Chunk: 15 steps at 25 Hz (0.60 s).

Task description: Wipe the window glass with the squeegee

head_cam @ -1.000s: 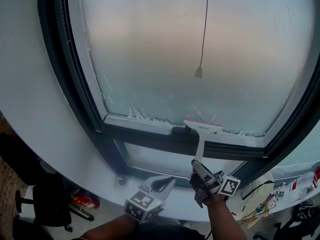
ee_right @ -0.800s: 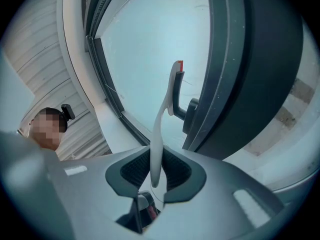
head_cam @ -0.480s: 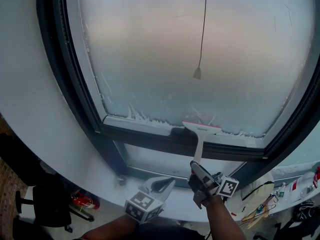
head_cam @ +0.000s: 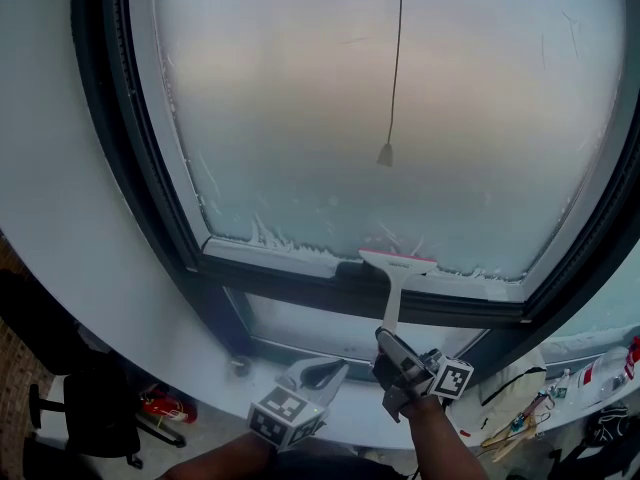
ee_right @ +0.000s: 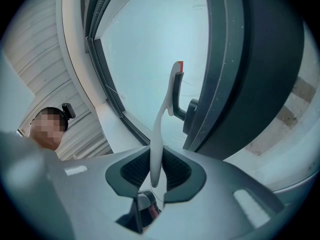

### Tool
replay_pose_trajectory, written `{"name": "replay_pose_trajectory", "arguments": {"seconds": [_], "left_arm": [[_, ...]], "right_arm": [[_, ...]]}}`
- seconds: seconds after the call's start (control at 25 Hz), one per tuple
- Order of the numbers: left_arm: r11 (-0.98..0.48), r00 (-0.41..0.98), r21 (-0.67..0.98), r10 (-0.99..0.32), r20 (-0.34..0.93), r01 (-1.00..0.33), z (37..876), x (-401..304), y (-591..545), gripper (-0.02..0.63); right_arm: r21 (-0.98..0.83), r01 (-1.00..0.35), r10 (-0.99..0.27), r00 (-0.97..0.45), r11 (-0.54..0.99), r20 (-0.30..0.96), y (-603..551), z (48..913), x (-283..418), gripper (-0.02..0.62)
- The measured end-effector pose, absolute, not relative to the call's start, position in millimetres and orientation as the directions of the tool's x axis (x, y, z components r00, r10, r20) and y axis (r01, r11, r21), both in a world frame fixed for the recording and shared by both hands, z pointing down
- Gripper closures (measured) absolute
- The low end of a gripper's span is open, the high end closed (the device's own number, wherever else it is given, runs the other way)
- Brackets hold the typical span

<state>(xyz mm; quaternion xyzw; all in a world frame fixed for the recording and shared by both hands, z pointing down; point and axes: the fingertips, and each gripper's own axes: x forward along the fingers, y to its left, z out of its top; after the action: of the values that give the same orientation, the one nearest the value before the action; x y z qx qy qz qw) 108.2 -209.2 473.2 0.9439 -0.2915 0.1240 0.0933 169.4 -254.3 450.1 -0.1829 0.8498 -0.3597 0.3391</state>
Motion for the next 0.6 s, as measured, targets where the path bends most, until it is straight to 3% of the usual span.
{"name": "replay_pose_trajectory", "arguments": {"seconds": [0.6], "left_arm": [[-0.835, 0.811, 0.059, -0.513, 0.281, -0.548, 465, 143, -201, 0.605]], "right_arm": [[-0.668, -0.107, -0.532, -0.702, 0.736, -0.474, -236, 417, 208, 0.505]]}}
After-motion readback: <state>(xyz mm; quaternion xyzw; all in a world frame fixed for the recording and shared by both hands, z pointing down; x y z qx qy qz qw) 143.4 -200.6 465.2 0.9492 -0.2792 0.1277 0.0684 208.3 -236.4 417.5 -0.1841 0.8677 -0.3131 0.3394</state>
